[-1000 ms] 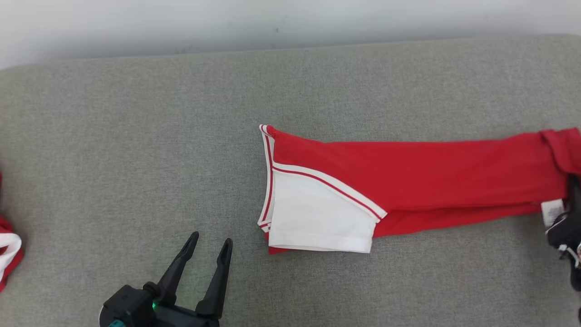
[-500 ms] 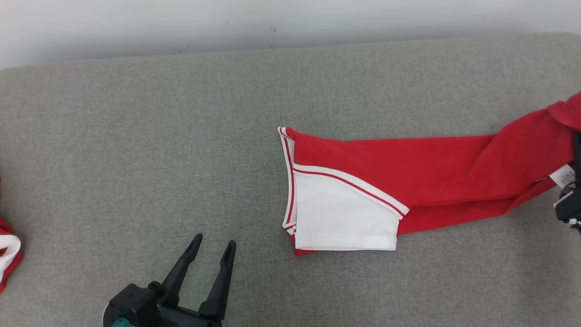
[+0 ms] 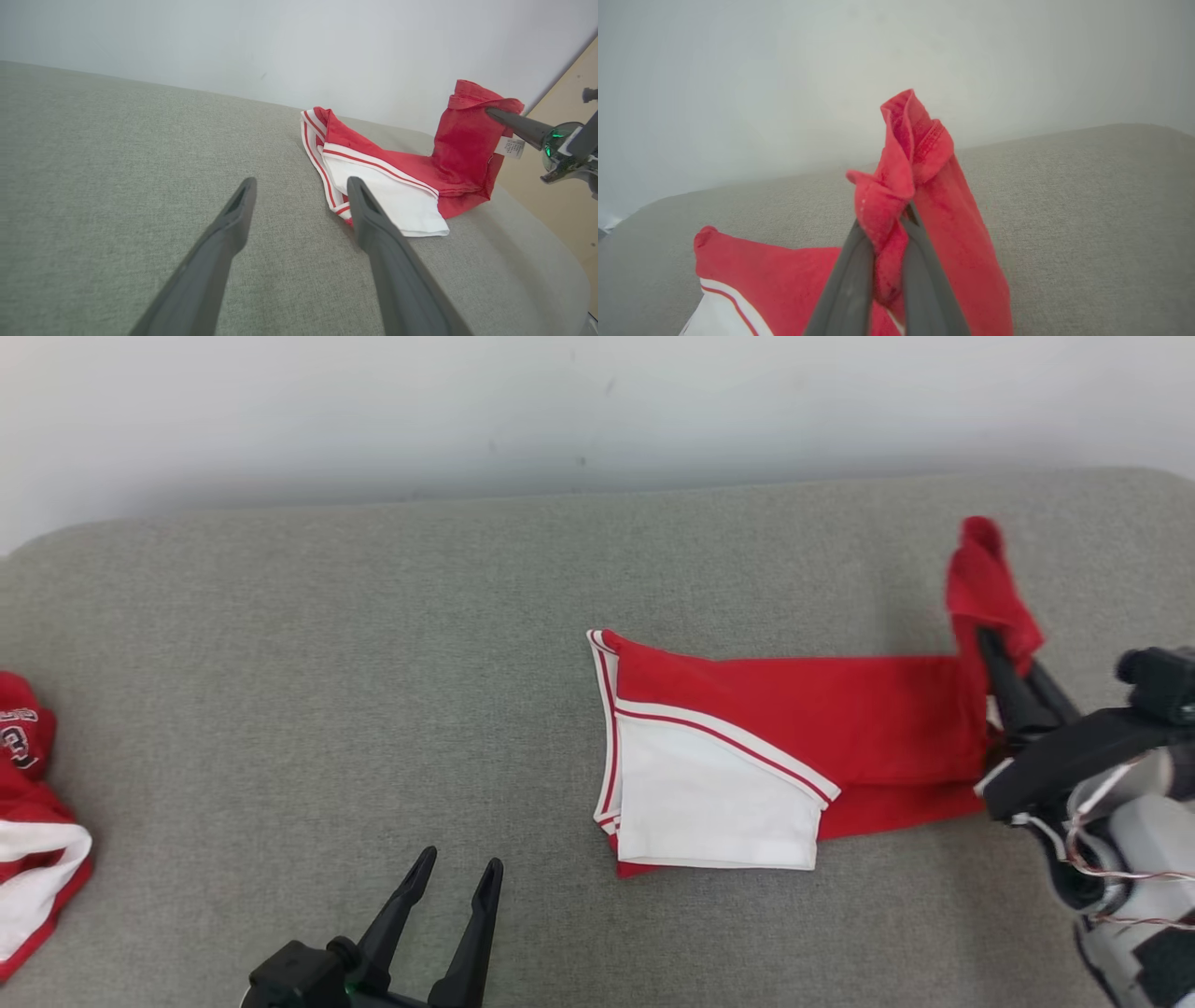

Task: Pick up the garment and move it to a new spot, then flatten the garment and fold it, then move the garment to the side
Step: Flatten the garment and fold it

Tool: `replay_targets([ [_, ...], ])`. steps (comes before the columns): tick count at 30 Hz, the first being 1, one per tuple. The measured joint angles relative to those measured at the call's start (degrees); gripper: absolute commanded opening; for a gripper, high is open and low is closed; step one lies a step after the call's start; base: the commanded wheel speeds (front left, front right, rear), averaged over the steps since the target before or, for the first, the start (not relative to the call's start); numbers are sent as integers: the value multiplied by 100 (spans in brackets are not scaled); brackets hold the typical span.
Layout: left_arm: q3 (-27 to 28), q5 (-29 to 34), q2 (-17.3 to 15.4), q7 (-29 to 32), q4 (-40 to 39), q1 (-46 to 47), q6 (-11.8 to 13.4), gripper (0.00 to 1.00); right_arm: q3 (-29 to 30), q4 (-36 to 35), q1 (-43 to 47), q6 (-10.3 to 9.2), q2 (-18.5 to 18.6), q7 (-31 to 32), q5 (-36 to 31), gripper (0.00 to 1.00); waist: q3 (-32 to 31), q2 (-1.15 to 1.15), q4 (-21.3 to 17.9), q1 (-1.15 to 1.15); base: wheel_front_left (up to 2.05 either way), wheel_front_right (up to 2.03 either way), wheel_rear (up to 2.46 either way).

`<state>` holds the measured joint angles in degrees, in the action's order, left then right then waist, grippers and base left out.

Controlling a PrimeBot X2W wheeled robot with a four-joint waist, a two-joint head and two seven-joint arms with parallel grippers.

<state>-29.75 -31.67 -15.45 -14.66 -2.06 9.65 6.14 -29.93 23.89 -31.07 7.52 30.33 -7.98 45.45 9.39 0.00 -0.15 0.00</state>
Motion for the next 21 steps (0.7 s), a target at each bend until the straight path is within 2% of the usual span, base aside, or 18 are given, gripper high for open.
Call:
replay_targets([
  [4,-7,1,35,-3,42,-34,-5,100,-35,-131,10,0,-433,141,-241,0,-80,0,113,0,0,0,0],
  [5,-7,1,35,-3,42,-34,-5,100,-35,-131,10,0,-433,141,-241,0,-80,0,113,0,0,0,0],
  [12,14,4,86,-9,82,-118,-20,100,-137,-136,70,-1,-1262,278,-704,0,-179,0,326,0,0,0,0],
  [15,25,9,93,-10,90,-119,-43,100,-221,-45,91,0,-1625,344,-825,0,-186,0,418,0,0,0,0],
  [21,34,12,135,-12,124,-119,-76,100,-258,486,127,-1,-1978,502,-1323,0,-173,0,597,0,0,0,0],
])
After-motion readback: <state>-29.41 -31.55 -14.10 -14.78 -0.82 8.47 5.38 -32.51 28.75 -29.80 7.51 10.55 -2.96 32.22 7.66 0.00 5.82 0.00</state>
